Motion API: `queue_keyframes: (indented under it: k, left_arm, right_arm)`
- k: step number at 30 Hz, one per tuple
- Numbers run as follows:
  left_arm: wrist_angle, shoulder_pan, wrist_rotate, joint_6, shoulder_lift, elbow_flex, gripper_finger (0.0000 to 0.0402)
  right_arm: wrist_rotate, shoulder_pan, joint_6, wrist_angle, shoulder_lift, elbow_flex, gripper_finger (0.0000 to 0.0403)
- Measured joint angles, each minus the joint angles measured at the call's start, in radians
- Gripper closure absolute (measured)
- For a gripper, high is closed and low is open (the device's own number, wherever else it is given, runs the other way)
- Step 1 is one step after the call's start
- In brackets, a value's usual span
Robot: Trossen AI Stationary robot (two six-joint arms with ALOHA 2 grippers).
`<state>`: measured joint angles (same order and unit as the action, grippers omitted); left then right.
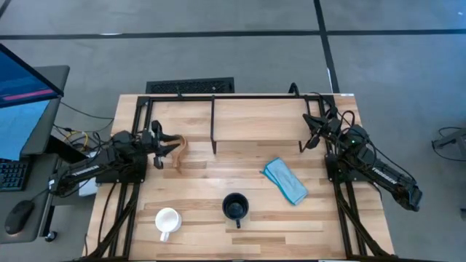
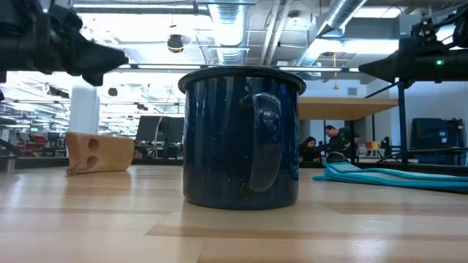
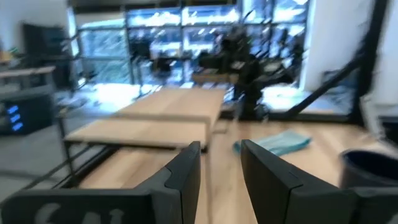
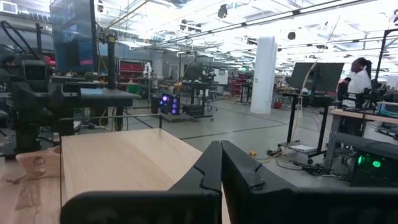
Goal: Stack small to large cups/mugs on shelf
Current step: Put the white mug on the shelf
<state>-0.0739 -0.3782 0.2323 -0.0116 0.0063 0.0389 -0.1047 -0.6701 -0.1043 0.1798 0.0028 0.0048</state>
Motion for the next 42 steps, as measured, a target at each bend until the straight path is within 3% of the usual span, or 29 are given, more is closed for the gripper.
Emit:
queue_keyframes:
  k: [15,23,28,35,42]
  left_arm:
    - [-0.039,0.057,0.021,0.005,0.000,0.011,0.0294]
    - [-0.064,0.143,0.044,0.032,0.000,0.013,0.0294]
    - [0.041,0.212,-0.046,0.056,0.006,0.085,0.0294]
    - [0.154,0.304,-0.125,0.076,0.126,0.199,0.0294]
    - [0.227,0.405,-0.099,0.041,0.329,0.315,0.0294]
  right_arm:
    - [0.000,0.000,0.000,0.000,0.000,0.000,0.0377]
    - [0.000,0.000,0.000,0.000,0.000,0.000,0.0377]
    - [0.000,0.000,0.000,0.000,0.000,0.000,0.0377]
    - [0.000,0.000,0.000,0.000,0.000,0.000,0.0377]
    - [0.001,0.000,0.000,0.000,0.000,0.000,0.0377]
